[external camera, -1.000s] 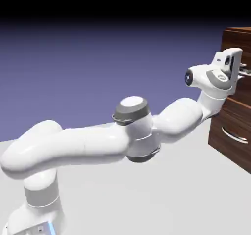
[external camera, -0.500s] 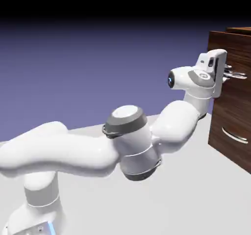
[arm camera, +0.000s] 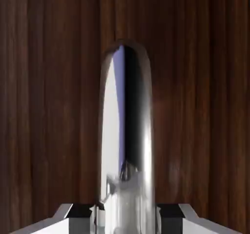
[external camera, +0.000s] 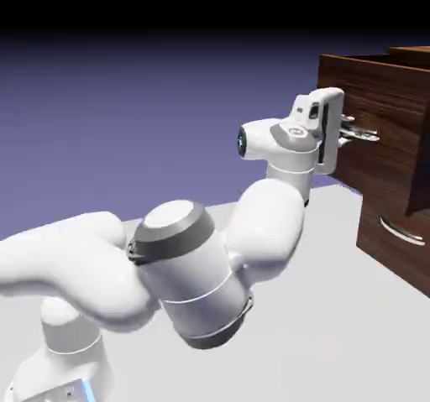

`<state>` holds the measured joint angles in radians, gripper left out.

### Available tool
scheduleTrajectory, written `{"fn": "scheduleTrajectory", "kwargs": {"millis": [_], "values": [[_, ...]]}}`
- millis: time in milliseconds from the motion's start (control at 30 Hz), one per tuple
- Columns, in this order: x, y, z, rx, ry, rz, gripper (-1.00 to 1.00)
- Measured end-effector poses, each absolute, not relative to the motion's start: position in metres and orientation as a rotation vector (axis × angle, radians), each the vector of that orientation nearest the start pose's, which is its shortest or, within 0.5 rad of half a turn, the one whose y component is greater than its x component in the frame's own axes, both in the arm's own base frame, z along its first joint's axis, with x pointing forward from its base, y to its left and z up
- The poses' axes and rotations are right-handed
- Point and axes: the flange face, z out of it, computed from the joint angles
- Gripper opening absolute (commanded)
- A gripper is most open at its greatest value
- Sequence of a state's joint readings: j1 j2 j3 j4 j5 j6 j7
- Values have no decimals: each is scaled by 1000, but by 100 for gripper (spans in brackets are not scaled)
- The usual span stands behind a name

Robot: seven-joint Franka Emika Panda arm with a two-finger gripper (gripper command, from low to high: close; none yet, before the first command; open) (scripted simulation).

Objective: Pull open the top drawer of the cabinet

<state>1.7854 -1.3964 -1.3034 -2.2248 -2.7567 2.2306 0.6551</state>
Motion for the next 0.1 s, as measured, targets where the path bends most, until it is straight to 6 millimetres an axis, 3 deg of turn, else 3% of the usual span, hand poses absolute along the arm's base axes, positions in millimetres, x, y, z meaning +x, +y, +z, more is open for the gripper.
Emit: {"fn": "scheduleTrajectory", "kwargs": {"millis": [33,100], "values": [[541,55,484,1763,731,1758,100],[541,55,484,1760,730,1760,100]]}}
